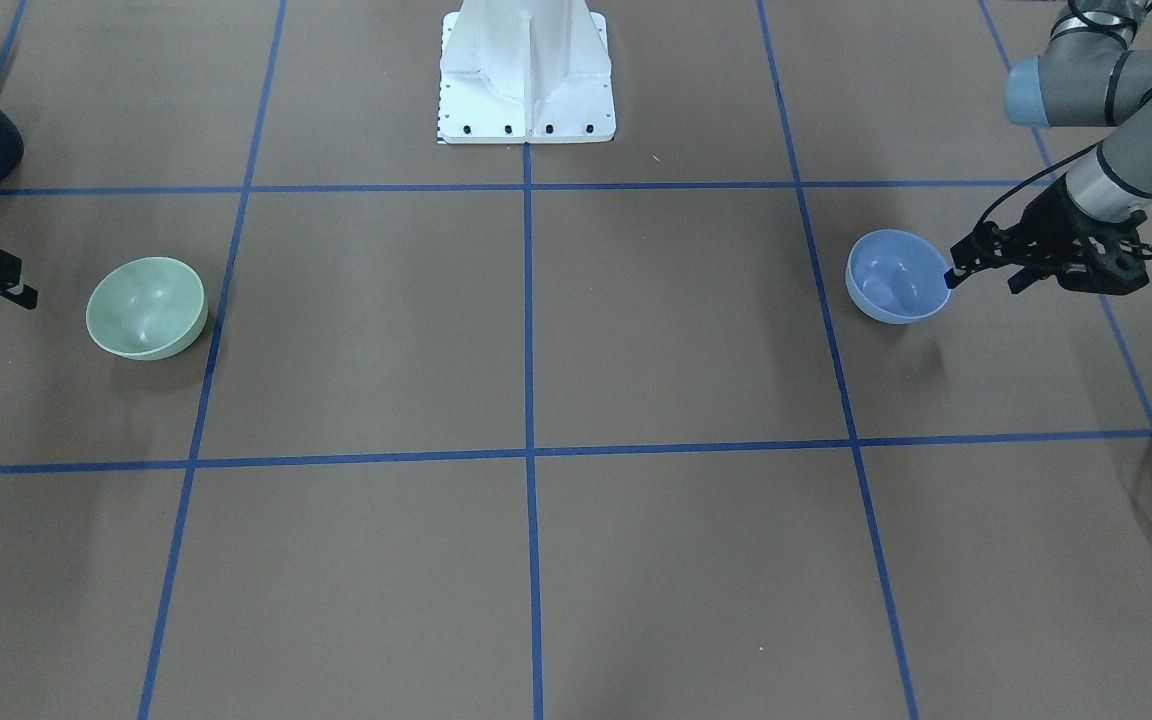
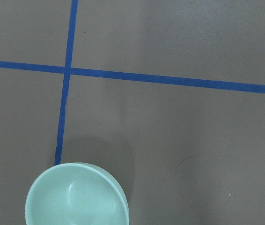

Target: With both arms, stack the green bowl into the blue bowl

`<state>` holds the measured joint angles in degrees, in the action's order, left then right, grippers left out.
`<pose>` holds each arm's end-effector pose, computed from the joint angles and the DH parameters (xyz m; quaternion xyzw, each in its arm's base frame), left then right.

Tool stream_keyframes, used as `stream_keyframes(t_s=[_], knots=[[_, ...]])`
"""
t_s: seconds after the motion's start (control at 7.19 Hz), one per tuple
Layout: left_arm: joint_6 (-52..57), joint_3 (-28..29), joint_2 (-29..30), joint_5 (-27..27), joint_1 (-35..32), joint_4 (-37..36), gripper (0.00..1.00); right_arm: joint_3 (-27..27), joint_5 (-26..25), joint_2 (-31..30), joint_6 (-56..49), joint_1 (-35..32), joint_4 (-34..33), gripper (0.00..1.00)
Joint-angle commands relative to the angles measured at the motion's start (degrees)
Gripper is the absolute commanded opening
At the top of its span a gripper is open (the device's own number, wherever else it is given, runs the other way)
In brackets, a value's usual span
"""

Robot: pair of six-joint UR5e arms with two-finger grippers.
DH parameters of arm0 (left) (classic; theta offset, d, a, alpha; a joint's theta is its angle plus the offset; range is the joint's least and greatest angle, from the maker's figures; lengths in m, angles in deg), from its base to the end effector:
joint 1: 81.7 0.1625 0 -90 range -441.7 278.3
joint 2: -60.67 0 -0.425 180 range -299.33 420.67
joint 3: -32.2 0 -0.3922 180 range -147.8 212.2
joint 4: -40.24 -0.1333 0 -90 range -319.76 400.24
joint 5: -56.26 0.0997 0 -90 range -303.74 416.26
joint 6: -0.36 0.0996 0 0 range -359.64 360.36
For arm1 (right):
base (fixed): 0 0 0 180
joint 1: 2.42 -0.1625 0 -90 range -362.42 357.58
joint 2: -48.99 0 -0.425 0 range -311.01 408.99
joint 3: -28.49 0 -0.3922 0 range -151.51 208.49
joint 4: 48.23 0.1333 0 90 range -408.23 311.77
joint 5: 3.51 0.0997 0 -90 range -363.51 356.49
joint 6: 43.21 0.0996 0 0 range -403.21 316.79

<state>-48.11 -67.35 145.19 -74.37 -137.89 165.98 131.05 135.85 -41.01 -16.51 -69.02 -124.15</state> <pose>0.2078 -0.4333 0.5520 0.0257 0.4559 0.0047 0.8896 -0.1460 -0.4827 0.5155 0.0176 -0.4567 -0.0707 0.8866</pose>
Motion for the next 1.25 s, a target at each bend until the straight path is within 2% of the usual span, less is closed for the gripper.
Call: stream_keyframes(t_s=[0.0,0.28,0.42,0.7,0.83,1.11], knots=[[-1.71,0.06,-0.93,0.9,2.38,2.05,0.97,-0.26,-1.28,-0.18,0.46,1.39,1.74,0.99],[-4.0,0.24,-0.84,0.98,5.2,2.05,0.76,-0.35,-1.28,-0.27,0.46,1.65,1.74,0.99],[-4.09,0.32,-0.84,0.98,5.21,2.05,0.64,-0.35,-1.37,-0.27,0.46,1.65,1.74,0.99],[-4.09,0.76,-0.76,0.9,5.21,2.05,0.46,-0.35,-1.37,-0.18,0.46,1.65,1.74,0.99],[-4.09,0.85,-0.76,0.9,5.3,2.05,0.33,-0.44,-1.46,-0.18,0.46,1.65,1.74,0.99],[-4.09,0.94,-0.58,0.9,5.3,2.05,0.16,-0.88,-1.46,0.08,0.46,1.92,1.74,0.99]])
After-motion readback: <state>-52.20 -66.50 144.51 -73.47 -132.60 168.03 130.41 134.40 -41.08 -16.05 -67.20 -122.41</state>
